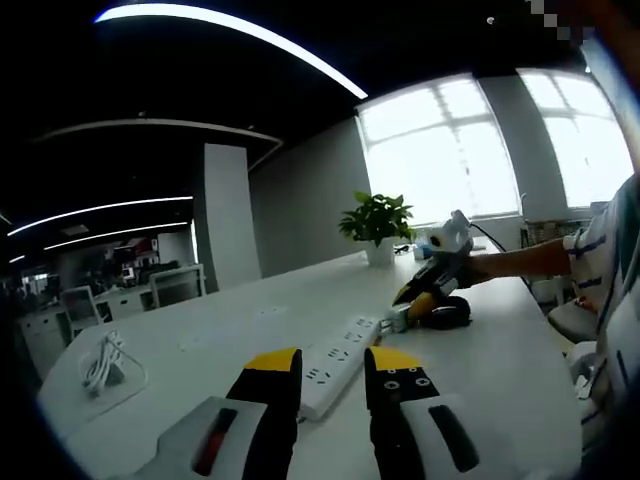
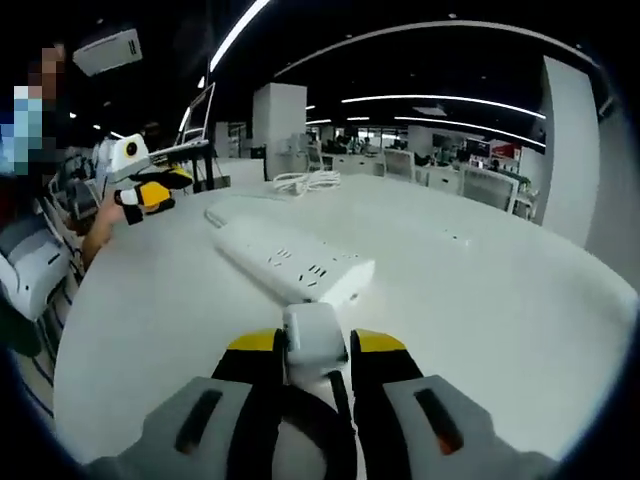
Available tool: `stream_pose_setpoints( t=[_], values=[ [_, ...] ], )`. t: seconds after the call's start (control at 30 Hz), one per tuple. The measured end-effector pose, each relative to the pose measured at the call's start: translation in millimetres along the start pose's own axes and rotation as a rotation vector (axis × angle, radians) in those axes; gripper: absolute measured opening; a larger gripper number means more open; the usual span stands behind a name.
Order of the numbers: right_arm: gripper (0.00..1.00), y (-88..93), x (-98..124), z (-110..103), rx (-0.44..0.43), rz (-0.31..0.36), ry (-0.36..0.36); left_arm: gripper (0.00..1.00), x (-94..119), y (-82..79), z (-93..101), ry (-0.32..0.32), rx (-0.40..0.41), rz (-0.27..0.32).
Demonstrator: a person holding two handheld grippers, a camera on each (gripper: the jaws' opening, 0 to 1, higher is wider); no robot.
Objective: Straighten the power strip on the desk, plug the charger into it
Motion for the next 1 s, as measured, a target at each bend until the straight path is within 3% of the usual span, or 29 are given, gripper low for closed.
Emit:
stream_pose_setpoints(
  t=[0.1,0.23,0.43,0.63,0.73,0.9,1.0],
  values=[
    [0.25,-6.4,9.0,0.3,-0.05,0.021,0.023,0.26,0.7,-0.3,-0.5,-0.001,0.002,0.001],
    [0.24,-8.7,24.5,-8.2,-0.215,0.04,0.06,0.25,1.3,-1.2,-0.5,-0.003,0.003,0.005],
    [0.24,-7.6,43.6,-19.7,-0.351,0.101,0.097,0.26,1.0,-2.2,2.6,0.007,0.0,0.006],
    [0.23,13.2,55.3,-37.6,-0.549,0.014,0.106,0.25,1.0,-3.3,3.8,0.01,0.001,0.01],
    [0.23,18.5,50.0,-45.3,-0.512,-0.029,0.149,0.25,0.6,-3.5,5.2,0.014,-0.001,0.009],
    [0.23,30.9,41.3,-38.2,-0.288,-0.202,0.292,0.25,0.2,-3.4,6.5,0.018,-0.002,0.009],
    [0.25,31.3,35.6,-37.8,-0.281,-0.24,0.322,0.25,1.0,-5.0,5.9,0.016,0.001,0.014]
  ],
)
Point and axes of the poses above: the point that each gripper's makers call its tool centre point, and the gripper's own axes: x roughly backward along the fingers, z roughly to its right, y roughly out of its underside, the point moved 1 cm from there along x, roughly backward along the fingers, and after that the axes turned 5 degrees about y, right-handed, at the moved point
